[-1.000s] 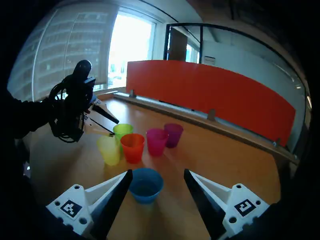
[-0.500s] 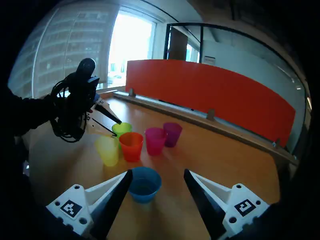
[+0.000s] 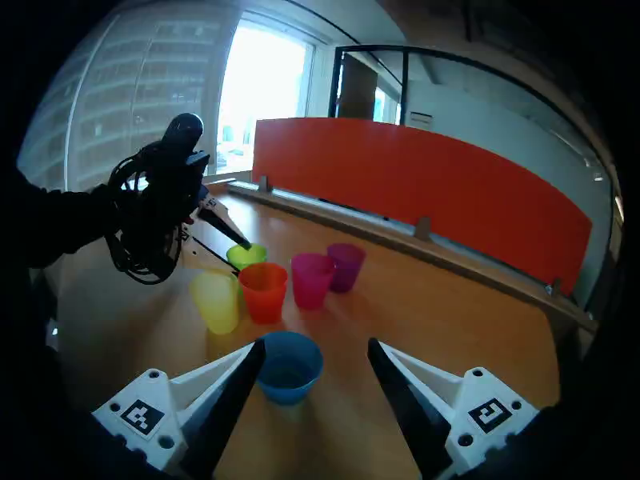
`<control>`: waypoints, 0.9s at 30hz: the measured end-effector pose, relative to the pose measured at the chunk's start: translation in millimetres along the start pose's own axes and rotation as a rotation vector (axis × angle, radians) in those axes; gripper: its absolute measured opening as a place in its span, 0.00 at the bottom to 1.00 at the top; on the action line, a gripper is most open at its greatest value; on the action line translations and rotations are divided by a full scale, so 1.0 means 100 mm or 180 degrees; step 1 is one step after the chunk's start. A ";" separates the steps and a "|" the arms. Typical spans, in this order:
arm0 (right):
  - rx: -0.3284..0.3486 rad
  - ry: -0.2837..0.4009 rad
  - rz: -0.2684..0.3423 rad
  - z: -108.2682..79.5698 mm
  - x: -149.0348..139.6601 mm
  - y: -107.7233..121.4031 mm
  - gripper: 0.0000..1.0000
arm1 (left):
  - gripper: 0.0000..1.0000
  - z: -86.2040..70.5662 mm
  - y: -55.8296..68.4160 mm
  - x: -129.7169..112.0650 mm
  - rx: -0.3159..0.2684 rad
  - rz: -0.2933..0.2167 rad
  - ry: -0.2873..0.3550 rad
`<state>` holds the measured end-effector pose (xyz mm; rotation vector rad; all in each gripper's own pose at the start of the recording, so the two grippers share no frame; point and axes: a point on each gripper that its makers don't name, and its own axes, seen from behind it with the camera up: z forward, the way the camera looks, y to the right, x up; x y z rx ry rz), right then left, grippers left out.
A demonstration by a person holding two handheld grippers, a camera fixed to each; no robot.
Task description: Pour water
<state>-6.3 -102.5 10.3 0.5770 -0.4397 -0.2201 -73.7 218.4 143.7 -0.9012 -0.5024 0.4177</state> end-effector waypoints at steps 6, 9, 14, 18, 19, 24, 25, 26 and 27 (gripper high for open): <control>0.0005 -0.0007 0.0004 0.02 -0.02 -0.01 1.00 | 0.90 0.05 0.00 0.01 -0.0024 -0.0016 -0.0005; 0.0005 -0.0009 0.0010 0.02 -0.03 -0.01 0.99 | 0.90 0.07 0.00 0.01 -0.0027 -0.0021 0.0005; 0.0000 -0.0010 0.0013 0.02 -0.04 0.00 1.00 | 0.90 0.08 -0.01 0.02 -0.0005 -0.0009 0.0021; -0.0005 -0.0008 0.0015 0.02 -0.05 0.00 1.00 | 0.89 0.09 -0.03 0.02 0.0037 -0.0032 0.0040; -0.0004 -0.0008 0.0016 0.02 -0.05 -0.01 1.00 | 0.89 0.09 -0.02 0.02 0.0034 -0.0041 0.0045; -0.0008 -0.0006 0.0015 0.01 -0.04 -0.01 1.00 | 0.88 0.06 0.03 0.03 -0.0019 -0.0080 0.0075; -0.0012 -0.0005 0.0015 0.01 -0.04 -0.01 1.00 | 0.88 0.05 0.04 0.04 -0.0017 -0.0088 0.0089; -0.0015 -0.0003 0.0015 0.01 -0.04 -0.01 1.00 | 0.88 0.04 0.04 0.05 -0.0014 -0.0094 0.0101; -0.0019 -0.0002 0.0014 0.01 -0.04 -0.01 1.00 | 0.88 0.03 0.04 0.06 -0.0010 -0.0100 0.0115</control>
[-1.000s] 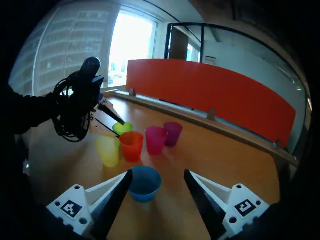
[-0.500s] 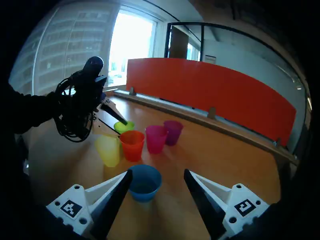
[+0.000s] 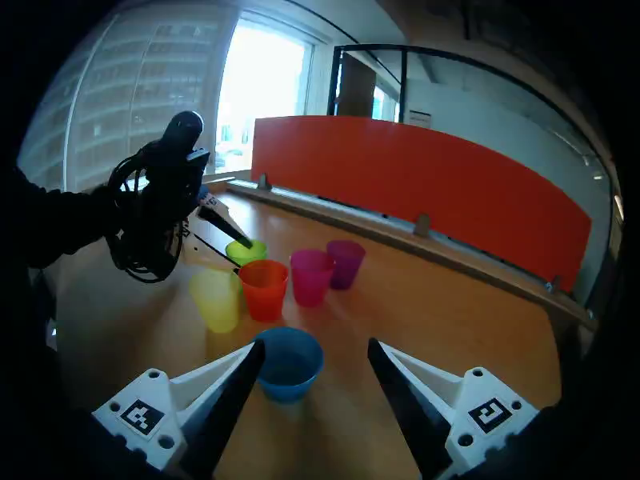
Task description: Pour water
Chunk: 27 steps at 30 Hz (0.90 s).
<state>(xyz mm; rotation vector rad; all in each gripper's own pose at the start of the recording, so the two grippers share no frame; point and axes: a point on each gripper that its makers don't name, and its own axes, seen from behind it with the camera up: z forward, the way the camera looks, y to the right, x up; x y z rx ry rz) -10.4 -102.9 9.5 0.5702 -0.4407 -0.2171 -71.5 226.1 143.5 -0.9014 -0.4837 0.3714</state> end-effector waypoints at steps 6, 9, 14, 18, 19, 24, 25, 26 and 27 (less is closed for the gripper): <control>-0.0006 0.0021 0.0007 -0.01 0.02 -0.01 1.00 | 0.88 -0.12 -0.05 0.09 0.0097 -0.0051 0.0136; -0.0015 0.0032 0.0000 -0.01 0.02 -0.02 1.00 | 0.88 -0.19 -0.06 0.13 0.0142 -0.0095 0.0215; -0.0023 0.0048 -0.0003 -0.01 0.02 -0.03 1.00 | 0.88 -0.33 -0.08 0.16 0.0213 -0.0143 0.0322; -0.0025 0.0056 -0.0001 -0.01 0.02 -0.04 1.00 | 0.88 -0.46 -0.08 0.21 0.0260 -0.0168 0.0426; -0.0027 0.0058 0.0000 0.00 0.02 -0.04 1.00 | 0.88 -0.51 -0.07 0.23 0.0273 -0.0176 0.0462; -0.0030 0.0069 -0.0002 0.00 0.01 -0.06 1.00 | 0.88 -0.72 -0.06 0.31 0.0350 -0.0199 0.0636; -0.0031 0.0072 -0.0005 0.00 0.02 -0.06 1.00 | 0.88 -0.77 -0.04 0.33 0.0367 -0.0198 0.0671; -0.0031 0.0074 -0.0008 0.00 0.02 -0.07 1.00 | 0.88 -0.81 -0.03 0.35 0.0382 -0.0197 0.0703; -0.0032 0.0077 -0.0010 0.00 0.02 -0.07 1.00 | 0.88 -0.86 -0.02 0.37 0.0398 -0.0195 0.0735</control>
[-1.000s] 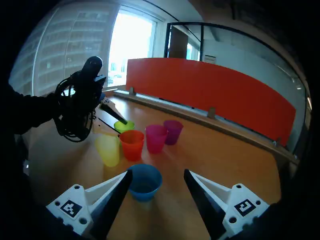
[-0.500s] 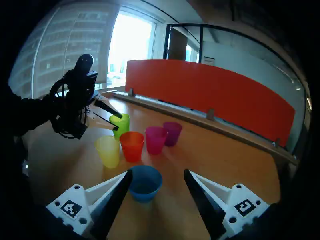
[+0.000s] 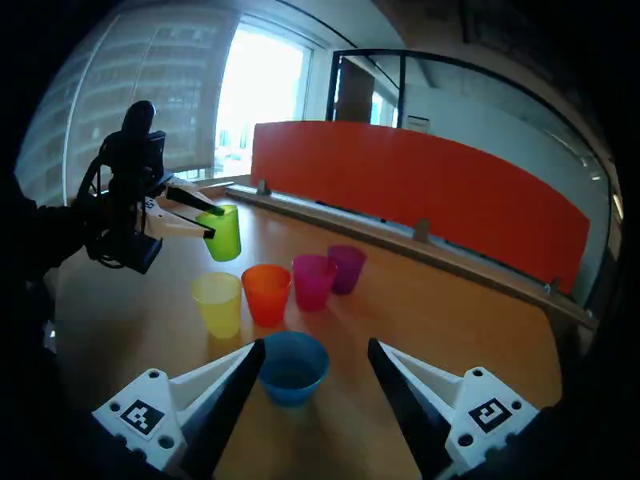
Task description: Pour water
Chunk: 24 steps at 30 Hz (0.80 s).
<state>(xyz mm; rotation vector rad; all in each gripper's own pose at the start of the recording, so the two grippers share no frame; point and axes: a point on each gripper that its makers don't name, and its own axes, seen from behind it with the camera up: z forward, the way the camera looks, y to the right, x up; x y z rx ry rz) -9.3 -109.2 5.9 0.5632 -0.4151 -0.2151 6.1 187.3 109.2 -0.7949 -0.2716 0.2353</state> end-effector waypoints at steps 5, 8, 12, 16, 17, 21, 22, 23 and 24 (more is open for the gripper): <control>-0.0009 0.0036 0.0007 0.00 0.03 -0.01 0.99 | 0.88 -0.23 0.06 0.17 0.0099 0.0040 0.0216; -0.0008 0.0046 0.0023 0.00 0.04 -0.03 1.00 | 0.88 -0.35 0.10 0.24 0.0143 0.0030 0.0319; -0.0016 0.0051 0.0032 0.01 0.02 -0.04 1.00 | 0.88 -0.49 0.18 0.29 0.0156 -0.0023 0.0412; -0.0020 0.0049 0.0046 0.01 0.00 -0.05 1.00 | 0.88 -0.63 0.21 0.31 0.0211 -0.0094 0.0478; -0.0019 0.0047 0.0050 0.01 -0.01 -0.05 1.00 | 0.88 -0.66 0.21 0.32 0.0229 -0.0108 0.0494; -0.0022 0.0037 0.0055 0.02 -0.04 -0.05 1.00 | 0.88 -0.77 0.21 0.31 0.0296 -0.0167 0.0534; -0.0024 0.0032 0.0052 0.02 -0.04 -0.05 1.00 | 0.88 -0.79 0.22 0.30 0.0299 -0.0179 0.0530; -0.0026 0.0029 0.0050 0.02 -0.05 -0.05 0.99 | 0.88 -0.81 0.23 0.29 0.0301 -0.0189 0.0527; -0.0027 0.0025 0.0048 0.02 -0.06 -0.05 0.99 | 0.88 -0.83 0.25 0.27 0.0303 -0.0198 0.0523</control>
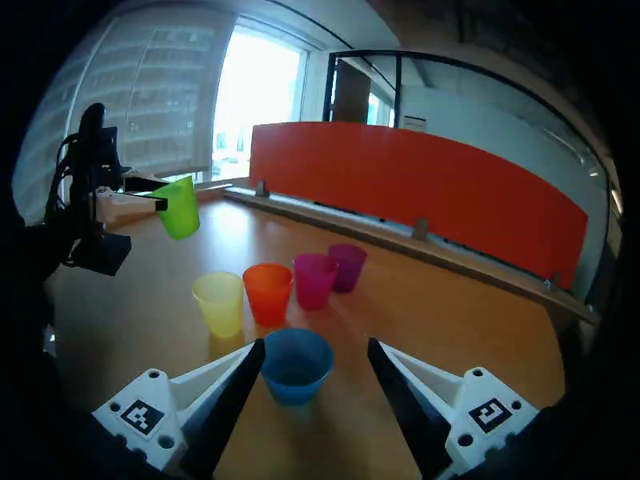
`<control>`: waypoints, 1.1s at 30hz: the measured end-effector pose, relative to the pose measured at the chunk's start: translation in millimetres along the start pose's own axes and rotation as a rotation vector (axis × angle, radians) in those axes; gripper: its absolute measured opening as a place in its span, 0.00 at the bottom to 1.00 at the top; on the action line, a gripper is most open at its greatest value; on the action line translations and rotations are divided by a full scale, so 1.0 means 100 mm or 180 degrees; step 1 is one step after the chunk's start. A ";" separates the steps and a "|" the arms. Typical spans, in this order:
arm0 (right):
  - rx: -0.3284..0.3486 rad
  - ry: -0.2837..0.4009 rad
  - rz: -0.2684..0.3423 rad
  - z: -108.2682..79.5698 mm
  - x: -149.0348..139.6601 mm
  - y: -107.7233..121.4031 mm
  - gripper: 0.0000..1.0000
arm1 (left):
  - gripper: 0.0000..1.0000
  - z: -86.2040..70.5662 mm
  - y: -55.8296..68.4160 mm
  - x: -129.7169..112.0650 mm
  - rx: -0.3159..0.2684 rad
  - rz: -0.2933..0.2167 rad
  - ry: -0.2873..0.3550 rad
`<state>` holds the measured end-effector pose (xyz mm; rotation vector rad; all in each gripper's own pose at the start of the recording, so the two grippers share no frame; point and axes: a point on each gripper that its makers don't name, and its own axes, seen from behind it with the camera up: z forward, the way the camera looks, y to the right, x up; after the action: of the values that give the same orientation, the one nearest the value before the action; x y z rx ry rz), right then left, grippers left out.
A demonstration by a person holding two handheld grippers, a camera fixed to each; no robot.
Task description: Pour water
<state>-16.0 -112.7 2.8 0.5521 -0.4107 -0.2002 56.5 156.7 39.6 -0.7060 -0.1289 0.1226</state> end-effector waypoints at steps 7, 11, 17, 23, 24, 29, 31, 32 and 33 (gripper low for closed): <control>0.0009 -0.0022 0.0002 0.02 -0.04 -0.01 0.99 | 0.88 -0.16 0.08 -0.01 0.0013 0.0082 -0.0016; 0.0020 -0.0041 -0.0003 0.03 -0.08 -0.03 1.00 | 0.88 -0.24 0.14 -0.03 0.0004 0.0098 -0.0023; 0.0035 -0.0066 -0.0021 0.04 -0.14 -0.06 1.00 | 0.88 -0.31 0.22 -0.05 -0.0025 0.0009 -0.0005; 0.0039 -0.0081 -0.0021 0.05 -0.16 -0.07 0.99 | 0.88 -0.36 0.27 -0.09 -0.0039 -0.0091 0.0014; 0.0038 -0.0083 -0.0019 0.05 -0.16 -0.07 1.00 | 0.88 -0.37 0.27 -0.09 -0.0040 -0.0099 0.0018; 0.0043 -0.0093 -0.0006 0.05 -0.19 -0.06 1.00 | 0.88 -0.41 0.31 -0.10 -0.0052 -0.0108 0.0036; 0.0045 -0.0097 -0.0007 0.05 -0.20 -0.07 1.00 | 0.88 -0.43 0.32 -0.11 -0.0057 -0.0100 0.0031; 0.0045 -0.0101 -0.0010 0.05 -0.21 -0.07 1.00 | 0.88 -0.43 0.32 -0.11 -0.0058 -0.0091 0.0025; 0.0046 -0.0104 -0.0012 0.05 -0.21 -0.07 1.00 | 0.88 -0.44 0.33 -0.12 -0.0059 -0.0083 0.0020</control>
<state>-37.8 -114.4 -3.9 0.5643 -0.4432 -0.2103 49.6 151.6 -15.8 -0.7230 -0.1333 0.0943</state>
